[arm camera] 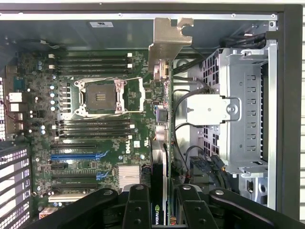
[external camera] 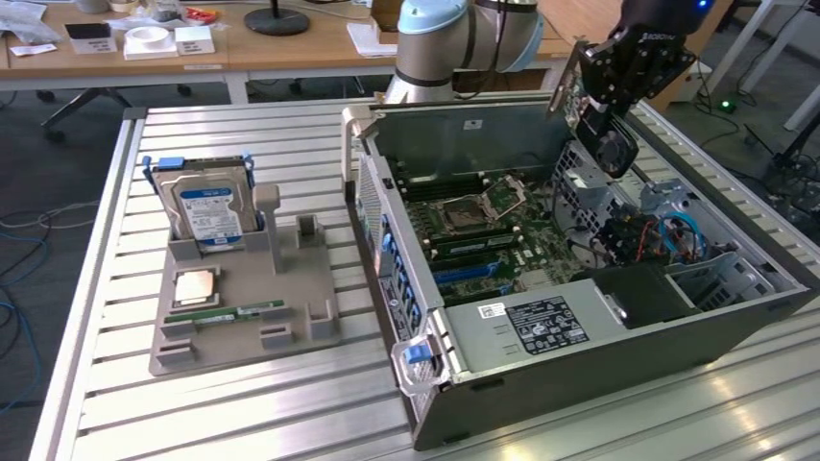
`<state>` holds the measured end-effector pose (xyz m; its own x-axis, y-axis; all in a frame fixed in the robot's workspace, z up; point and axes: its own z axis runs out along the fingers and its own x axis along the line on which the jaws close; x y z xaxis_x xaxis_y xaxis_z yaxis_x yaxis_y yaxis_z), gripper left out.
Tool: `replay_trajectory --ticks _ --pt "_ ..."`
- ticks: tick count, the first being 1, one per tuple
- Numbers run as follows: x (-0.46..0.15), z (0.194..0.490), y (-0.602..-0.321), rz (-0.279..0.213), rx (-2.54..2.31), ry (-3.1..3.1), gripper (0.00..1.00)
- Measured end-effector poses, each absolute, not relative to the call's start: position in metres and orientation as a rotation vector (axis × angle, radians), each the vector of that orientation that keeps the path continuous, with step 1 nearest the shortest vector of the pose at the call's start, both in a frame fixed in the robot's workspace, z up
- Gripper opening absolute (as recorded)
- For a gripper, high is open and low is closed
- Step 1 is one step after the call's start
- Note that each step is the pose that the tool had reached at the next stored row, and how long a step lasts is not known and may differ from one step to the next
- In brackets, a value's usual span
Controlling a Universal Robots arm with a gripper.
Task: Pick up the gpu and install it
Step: 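Insert the gpu into the slot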
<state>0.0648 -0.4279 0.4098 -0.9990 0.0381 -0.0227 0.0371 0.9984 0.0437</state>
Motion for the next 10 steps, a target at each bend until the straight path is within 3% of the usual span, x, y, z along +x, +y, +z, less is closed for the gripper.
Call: replay_trajectory --ticks 10 --pt "0.0648 0.4098 -0.4279 0.067 0.056 3.117 0.26"
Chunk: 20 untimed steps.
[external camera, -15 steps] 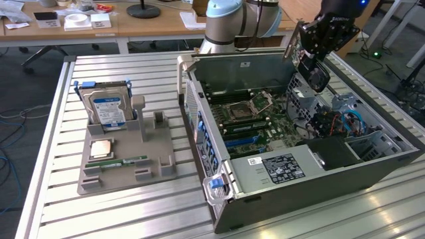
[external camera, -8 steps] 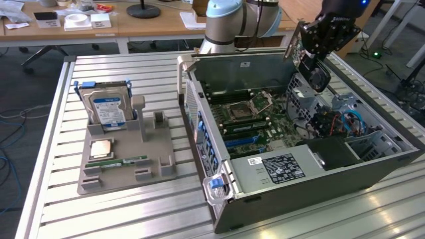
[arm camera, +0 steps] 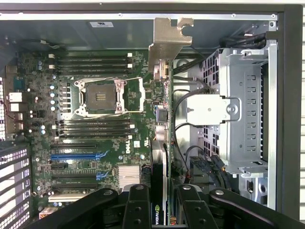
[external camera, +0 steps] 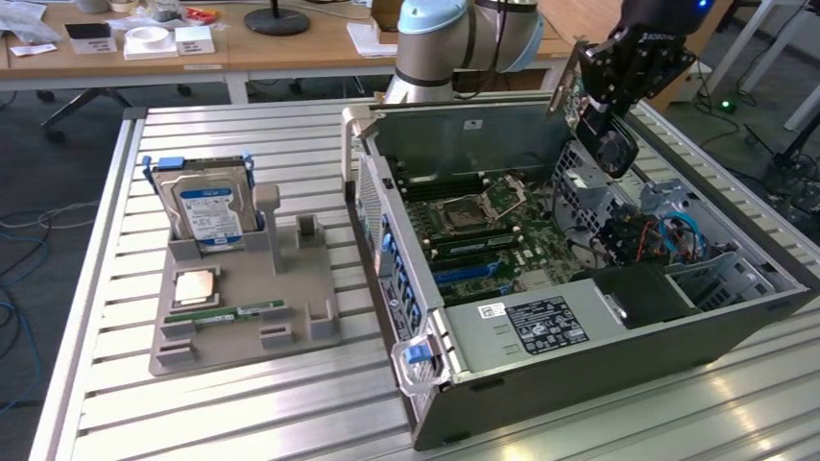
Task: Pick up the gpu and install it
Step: 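Insert the gpu into the slot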
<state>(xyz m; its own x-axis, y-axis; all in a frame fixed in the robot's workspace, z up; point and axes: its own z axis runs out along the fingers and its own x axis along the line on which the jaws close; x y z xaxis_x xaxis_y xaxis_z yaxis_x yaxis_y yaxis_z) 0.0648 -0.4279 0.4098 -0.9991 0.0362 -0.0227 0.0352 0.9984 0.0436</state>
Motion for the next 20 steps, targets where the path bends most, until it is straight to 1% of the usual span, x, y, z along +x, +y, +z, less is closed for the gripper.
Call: replay_trajectory --ticks 20 --pt "0.0646 0.4098 -0.4279 0.068 -0.03 3.118 0.26"
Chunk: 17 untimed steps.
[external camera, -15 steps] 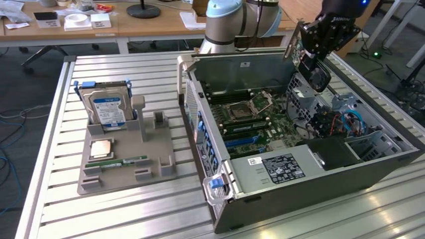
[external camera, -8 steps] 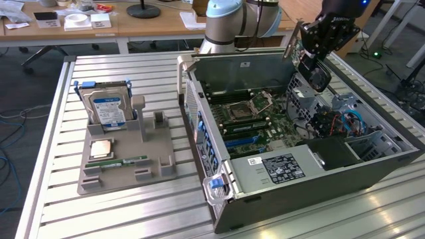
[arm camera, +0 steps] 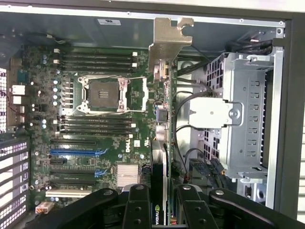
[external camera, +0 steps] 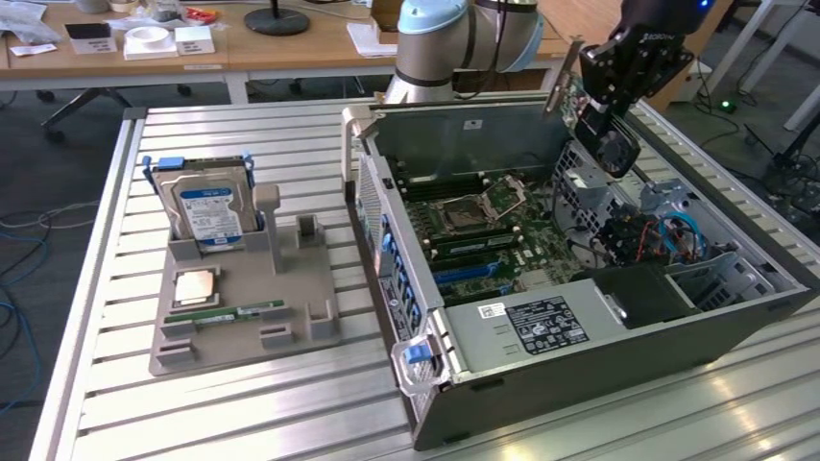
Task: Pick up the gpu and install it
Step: 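Insert the gpu into the slot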
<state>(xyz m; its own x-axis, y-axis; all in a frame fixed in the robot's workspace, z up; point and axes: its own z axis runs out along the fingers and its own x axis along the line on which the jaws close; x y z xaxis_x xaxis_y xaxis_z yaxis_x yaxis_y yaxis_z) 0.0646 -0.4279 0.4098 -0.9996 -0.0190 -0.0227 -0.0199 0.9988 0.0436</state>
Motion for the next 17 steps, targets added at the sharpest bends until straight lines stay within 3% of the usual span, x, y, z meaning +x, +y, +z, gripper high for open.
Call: replay_trajectory --ticks 17 --pt "0.0646 0.4098 -0.4279 0.07 -0.127 3.117 0.26"
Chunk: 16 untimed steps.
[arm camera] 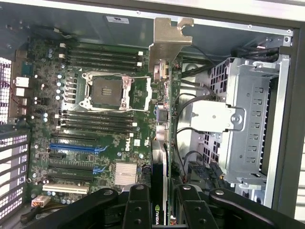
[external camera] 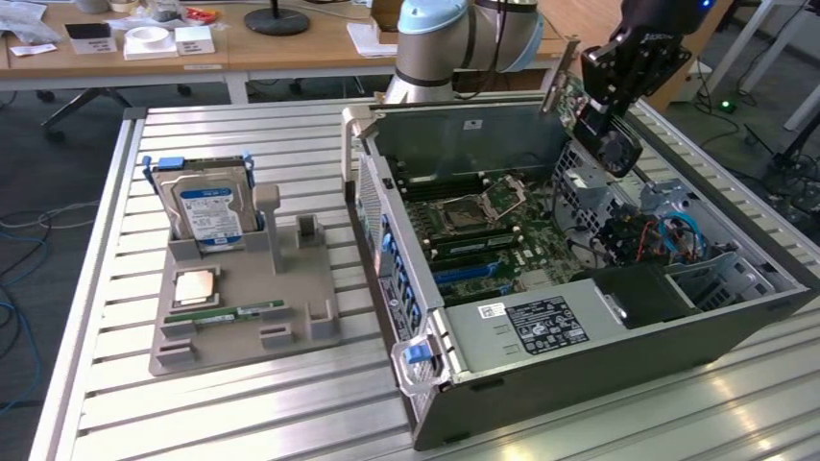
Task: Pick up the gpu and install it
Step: 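Insert the gpu into the slot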
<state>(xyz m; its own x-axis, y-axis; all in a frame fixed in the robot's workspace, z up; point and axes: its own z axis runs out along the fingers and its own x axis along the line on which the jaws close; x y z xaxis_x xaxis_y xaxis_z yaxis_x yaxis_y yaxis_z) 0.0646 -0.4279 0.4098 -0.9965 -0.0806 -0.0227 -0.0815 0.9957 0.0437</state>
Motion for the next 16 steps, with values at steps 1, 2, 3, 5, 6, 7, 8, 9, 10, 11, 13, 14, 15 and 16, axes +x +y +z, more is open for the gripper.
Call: replay_trajectory --ticks 1,2,3,5,6,7,8,9,10,11,13,14,15,16 --pt "0.0646 0.4098 -0.4279 0.07 -0.133 3.117 0.26" --pt "0.0646 0.4098 -0.4279 0.07 -0.14 3.117 0.26" --pt "0.0646 0.4098 -0.4279 0.07 -0.147 3.117 0.26" --pt "0.0646 0.4098 -0.4279 0.07 -0.162 3.116 0.26" --pt "0.0646 0.4098 -0.4279 0.07 -0.169 3.116 0.26" --pt "0.0646 0.4098 -0.4279 0.07 -0.177 3.116 0.26" --pt "0.0646 0.4098 -0.4279 0.07 -0.185 3.115 0.26" --pt "0.0646 0.4098 -0.4279 0.07 -0.193 3.115 0.26" --pt "0.0646 0.4098 -0.4279 0.07 -0.201 3.114 0.26" --pt "0.0646 0.4098 -0.4279 0.07 -0.21 3.114 0.26" --pt "0.0646 0.4098 -0.4279 0.071 -0.229 3.113 0.26" --pt "0.0646 0.4098 -0.4279 0.071 -0.238 3.112 0.26" --pt "0.0646 0.4098 -0.4279 0.071 -0.249 3.112 0.26" --pt "0.0646 0.4098 -0.4279 0.071 -0.259 3.111 0.26"
